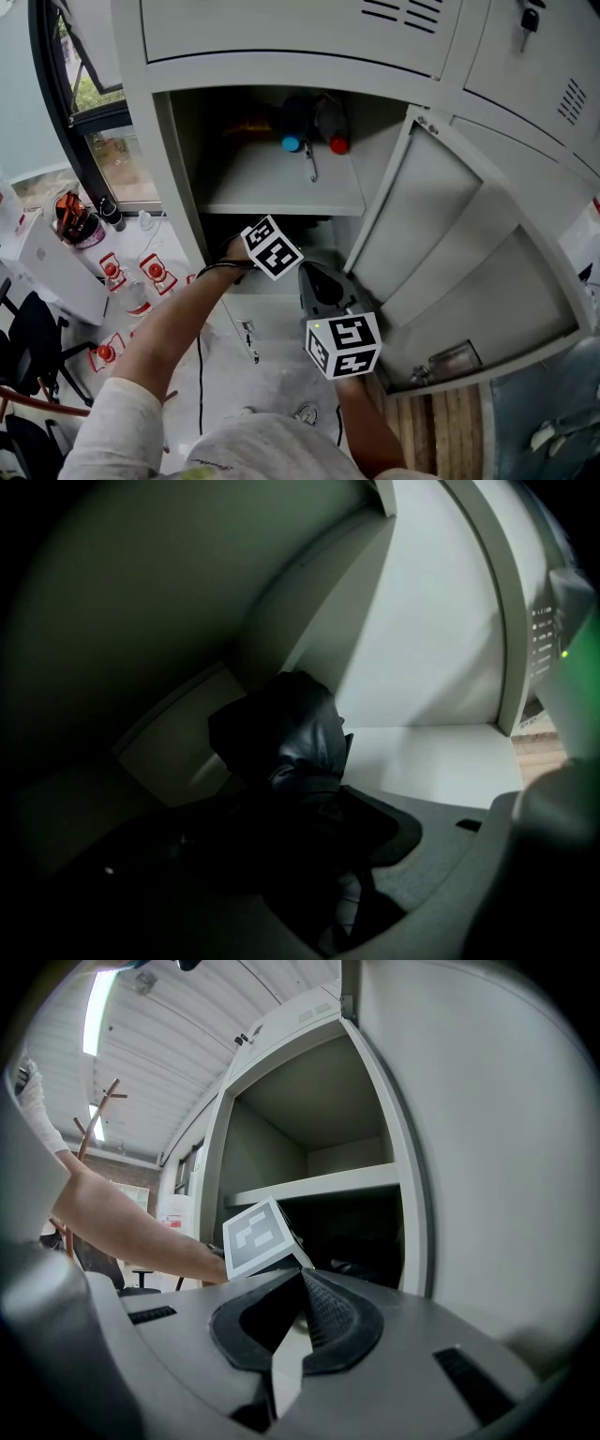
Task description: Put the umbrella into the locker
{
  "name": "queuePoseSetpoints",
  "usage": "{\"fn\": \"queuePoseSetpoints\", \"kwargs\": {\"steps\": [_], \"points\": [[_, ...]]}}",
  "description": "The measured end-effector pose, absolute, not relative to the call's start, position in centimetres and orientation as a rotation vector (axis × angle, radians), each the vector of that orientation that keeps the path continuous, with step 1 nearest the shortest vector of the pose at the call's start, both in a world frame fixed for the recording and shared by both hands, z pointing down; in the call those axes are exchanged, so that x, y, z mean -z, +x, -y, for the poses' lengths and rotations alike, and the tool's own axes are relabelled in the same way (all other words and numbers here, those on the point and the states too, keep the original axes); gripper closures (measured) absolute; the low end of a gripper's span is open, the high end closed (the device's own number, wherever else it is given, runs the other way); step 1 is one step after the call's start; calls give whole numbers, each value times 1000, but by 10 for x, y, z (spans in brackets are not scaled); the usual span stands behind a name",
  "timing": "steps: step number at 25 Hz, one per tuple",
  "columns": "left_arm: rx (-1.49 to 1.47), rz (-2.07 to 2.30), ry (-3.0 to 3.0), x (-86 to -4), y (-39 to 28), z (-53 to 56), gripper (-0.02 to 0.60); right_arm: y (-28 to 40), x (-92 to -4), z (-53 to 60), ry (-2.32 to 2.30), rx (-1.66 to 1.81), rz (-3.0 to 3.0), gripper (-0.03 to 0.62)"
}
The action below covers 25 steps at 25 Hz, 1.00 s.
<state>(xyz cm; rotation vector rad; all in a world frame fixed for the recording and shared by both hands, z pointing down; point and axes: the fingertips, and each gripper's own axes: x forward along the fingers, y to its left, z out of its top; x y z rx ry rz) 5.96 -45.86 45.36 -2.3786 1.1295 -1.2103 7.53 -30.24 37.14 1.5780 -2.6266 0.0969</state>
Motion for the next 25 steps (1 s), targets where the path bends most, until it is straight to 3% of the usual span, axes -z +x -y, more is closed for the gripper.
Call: {"fn": "queuePoseSetpoints", "kwargs": {"steps": [25], "points": [[1358,-1100,-2411,-481,59,465,328,85,-377,307,1629,-133,2604,591]]}}
